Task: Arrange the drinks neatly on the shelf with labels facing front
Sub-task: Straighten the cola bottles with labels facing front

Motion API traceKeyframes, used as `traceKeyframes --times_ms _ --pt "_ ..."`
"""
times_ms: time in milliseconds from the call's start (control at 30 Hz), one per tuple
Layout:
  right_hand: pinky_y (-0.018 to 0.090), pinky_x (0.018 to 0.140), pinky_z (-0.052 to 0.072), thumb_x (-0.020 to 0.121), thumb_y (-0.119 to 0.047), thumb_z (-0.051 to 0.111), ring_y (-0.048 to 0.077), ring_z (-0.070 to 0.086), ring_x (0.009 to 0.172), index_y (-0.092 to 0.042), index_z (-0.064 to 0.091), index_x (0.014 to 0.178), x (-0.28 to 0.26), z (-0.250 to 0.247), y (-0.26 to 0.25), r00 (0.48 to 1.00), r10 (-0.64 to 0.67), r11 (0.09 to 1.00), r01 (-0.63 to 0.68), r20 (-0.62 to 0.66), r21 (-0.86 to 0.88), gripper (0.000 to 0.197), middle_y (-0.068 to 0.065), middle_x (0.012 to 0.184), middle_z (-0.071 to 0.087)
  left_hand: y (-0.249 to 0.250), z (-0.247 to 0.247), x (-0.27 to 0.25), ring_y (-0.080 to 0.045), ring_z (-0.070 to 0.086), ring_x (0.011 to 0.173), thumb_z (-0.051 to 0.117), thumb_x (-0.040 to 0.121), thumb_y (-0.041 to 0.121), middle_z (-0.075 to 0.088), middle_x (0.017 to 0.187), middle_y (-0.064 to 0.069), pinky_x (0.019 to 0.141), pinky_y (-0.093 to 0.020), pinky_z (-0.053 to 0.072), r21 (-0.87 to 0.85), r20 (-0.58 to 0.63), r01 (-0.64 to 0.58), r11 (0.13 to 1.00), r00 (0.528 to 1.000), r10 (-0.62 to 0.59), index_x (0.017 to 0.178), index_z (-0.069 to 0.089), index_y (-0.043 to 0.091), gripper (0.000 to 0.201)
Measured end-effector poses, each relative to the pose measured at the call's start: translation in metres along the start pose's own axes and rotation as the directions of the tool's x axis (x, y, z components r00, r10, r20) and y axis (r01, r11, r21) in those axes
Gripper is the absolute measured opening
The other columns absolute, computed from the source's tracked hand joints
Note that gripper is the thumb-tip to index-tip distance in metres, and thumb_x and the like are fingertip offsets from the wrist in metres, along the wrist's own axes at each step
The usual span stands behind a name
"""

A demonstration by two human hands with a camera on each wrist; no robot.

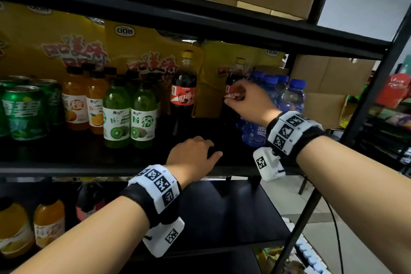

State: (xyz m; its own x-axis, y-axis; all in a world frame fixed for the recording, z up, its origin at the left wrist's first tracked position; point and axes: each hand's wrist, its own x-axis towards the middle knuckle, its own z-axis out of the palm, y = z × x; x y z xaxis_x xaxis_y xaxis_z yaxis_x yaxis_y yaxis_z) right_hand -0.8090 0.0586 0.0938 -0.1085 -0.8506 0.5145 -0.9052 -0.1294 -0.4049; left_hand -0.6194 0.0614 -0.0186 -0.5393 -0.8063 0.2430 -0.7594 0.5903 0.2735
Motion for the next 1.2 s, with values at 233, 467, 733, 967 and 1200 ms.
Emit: traceKeyframes --times_ms 233,467,733,967,1200 --pt "0.042 0.109 0.047 0.089 -0.033 0.075 0.032 0.054 0.133 -0.014 0.043 0.146 0.041 -0.002 0.002 0.995 0.028 0.992 -0.016 -0.101 0.124 0.068 0.013 0.145 0.054 0.006 0.007 0.025 -0.025 0.052 0.133 0.043 0.099 0.065 0.053 0.149 -0.002 0.105 -0.041 0.048 0.023 0.044 0.049 0.999 0.998 -0.050 0.146 0.053 0.029 0.060" --pt "0.046 0.114 0.042 0.090 -0.015 0.071 0.034 0.043 0.142 -0.004 0.016 0.158 0.088 0.009 -0.002 0.948 0.279 0.876 -0.185 -0.153 0.446 0.087 0.015 0.153 0.041 0.005 0.017 0.034 -0.021 0.052 0.133 0.052 0.097 0.061 0.056 0.146 0.002 0.108 -0.033 0.043 -0.124 0.037 0.062 0.990 0.998 -0.058 0.141 0.059 0.029 0.055" --pt "0.049 0.118 0.033 0.096 -0.022 0.057 0.042 0.037 0.143 -0.008 0.043 0.143 0.092 0.028 -0.007 0.950 0.276 0.956 -0.255 -0.148 0.143 0.051 0.020 0.152 0.041 0.003 0.014 0.031 -0.017 0.065 0.113 0.062 0.094 0.055 0.070 0.123 0.003 0.099 -0.038 0.053 -0.227 -0.001 0.090 0.970 0.996 -0.093 0.132 0.065 0.033 0.045" --pt "0.031 0.083 0.043 0.099 -0.023 0.061 0.020 0.058 0.096 -0.013 0.049 0.123 0.063 0.042 -0.009 0.980 0.060 0.908 0.026 -0.191 0.417 0.028 -0.004 0.099 0.056 0.003 0.012 0.035 -0.020 0.058 0.128 0.068 0.093 0.051 0.060 0.142 -0.003 0.104 -0.031 0.047 -0.408 -0.050 0.136 0.903 0.984 -0.170 0.150 0.048 0.023 0.066" --pt "0.029 0.082 0.051 0.102 -0.029 0.063 0.016 0.065 0.098 -0.023 0.058 0.110 0.027 0.004 -0.027 0.983 0.149 0.651 -0.017 -0.106 0.759 0.010 -0.007 0.102 0.066 0.017 -0.009 0.040 -0.010 0.064 0.113 0.076 0.085 0.052 0.068 0.125 0.010 0.091 -0.025 0.049 -0.680 -0.204 -0.008 0.733 0.963 -0.179 0.140 0.054 0.026 0.065"
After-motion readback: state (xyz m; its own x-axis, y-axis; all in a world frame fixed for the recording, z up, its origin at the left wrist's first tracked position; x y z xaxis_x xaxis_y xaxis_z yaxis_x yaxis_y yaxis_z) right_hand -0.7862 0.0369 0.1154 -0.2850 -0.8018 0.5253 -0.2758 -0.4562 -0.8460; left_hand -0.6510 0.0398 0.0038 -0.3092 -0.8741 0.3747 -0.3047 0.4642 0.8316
